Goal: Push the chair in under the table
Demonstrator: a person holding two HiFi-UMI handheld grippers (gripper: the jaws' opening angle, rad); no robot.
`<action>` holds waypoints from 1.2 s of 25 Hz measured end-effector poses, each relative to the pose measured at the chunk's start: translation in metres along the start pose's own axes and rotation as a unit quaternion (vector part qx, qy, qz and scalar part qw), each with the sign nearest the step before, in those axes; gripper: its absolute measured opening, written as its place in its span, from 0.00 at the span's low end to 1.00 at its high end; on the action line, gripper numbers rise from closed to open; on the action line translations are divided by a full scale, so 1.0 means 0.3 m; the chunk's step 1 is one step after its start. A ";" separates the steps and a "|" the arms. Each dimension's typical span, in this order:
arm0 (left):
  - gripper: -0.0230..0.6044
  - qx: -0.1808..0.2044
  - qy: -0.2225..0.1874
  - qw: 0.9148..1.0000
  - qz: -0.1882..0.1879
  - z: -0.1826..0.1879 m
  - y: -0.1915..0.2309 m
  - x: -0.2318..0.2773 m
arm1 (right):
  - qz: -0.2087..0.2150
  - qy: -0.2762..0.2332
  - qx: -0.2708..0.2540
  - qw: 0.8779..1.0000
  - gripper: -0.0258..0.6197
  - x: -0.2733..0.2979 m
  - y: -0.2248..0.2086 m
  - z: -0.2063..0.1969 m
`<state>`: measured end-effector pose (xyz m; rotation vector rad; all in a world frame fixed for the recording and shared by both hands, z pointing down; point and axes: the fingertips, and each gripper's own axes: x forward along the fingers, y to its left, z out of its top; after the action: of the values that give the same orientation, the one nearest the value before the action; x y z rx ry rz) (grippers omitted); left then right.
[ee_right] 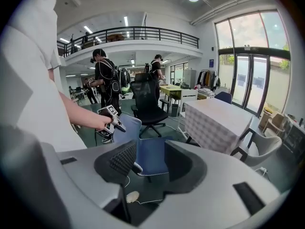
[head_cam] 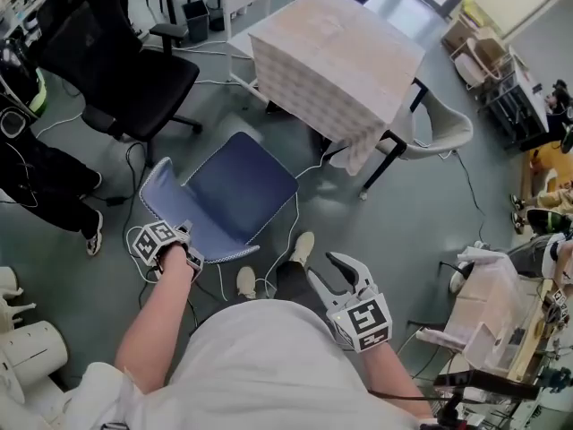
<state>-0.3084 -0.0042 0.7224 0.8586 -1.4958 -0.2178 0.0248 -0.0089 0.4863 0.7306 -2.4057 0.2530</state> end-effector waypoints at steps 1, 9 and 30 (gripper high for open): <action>0.24 -0.009 -0.008 1.000 0.005 0.004 -0.004 0.002 | 0.003 0.001 0.001 1.000 0.34 0.011 -0.024 0.001; 0.18 -0.051 -0.029 0.998 0.033 0.016 -0.049 0.049 | 0.042 -0.012 -0.016 0.999 0.34 0.129 -0.260 0.102; 0.17 -0.082 -0.043 0.995 0.024 0.001 -0.555 0.393 | 0.045 -0.002 0.001 0.999 0.34 0.153 -0.872 0.127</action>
<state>-0.2329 -0.1933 0.7118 0.6889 -1.5543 -0.3406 0.1214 -0.2593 0.4850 0.6245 -2.4462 0.2912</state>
